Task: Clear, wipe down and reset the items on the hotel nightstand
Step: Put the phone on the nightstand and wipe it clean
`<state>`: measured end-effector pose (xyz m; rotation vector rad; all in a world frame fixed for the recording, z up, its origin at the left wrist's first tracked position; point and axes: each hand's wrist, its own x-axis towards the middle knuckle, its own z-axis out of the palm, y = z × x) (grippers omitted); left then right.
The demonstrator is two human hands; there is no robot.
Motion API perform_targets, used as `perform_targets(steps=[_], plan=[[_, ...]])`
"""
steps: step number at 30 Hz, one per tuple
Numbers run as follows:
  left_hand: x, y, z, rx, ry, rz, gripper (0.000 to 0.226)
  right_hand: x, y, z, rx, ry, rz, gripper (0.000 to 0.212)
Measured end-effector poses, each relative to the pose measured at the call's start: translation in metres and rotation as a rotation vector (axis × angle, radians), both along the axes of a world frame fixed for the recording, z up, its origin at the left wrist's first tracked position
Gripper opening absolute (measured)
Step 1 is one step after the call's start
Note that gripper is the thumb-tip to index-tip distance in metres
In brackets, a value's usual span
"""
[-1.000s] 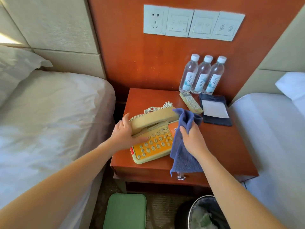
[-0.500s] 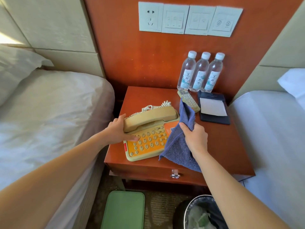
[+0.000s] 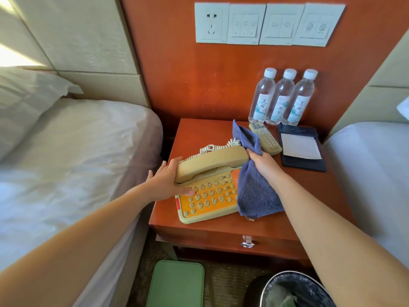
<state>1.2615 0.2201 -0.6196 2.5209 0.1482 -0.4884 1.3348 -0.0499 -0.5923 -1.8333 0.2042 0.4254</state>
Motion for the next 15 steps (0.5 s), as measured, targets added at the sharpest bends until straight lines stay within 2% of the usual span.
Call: perform_targets(steps=[3,5,10,15], plan=[[-0.002,-0.003,0.002,-0.072,-0.025,0.100,0.133,-0.012,-0.012,0.000,0.099,-0.024,-0.076,0.028],[-0.001,-0.001,0.004,-0.117,-0.041,0.125,0.139,-0.019,-0.018,0.003,0.176,-0.075,-0.126,0.020],[0.003,0.011,0.016,-0.098,0.023,0.005,0.130,-0.018,-0.006,0.026,0.168,-0.190,-0.040,0.012],[-0.002,0.007,0.019,-0.152,0.026,0.002,0.120,-0.014,-0.001,0.030,0.053,-0.181,-0.038,0.020]])
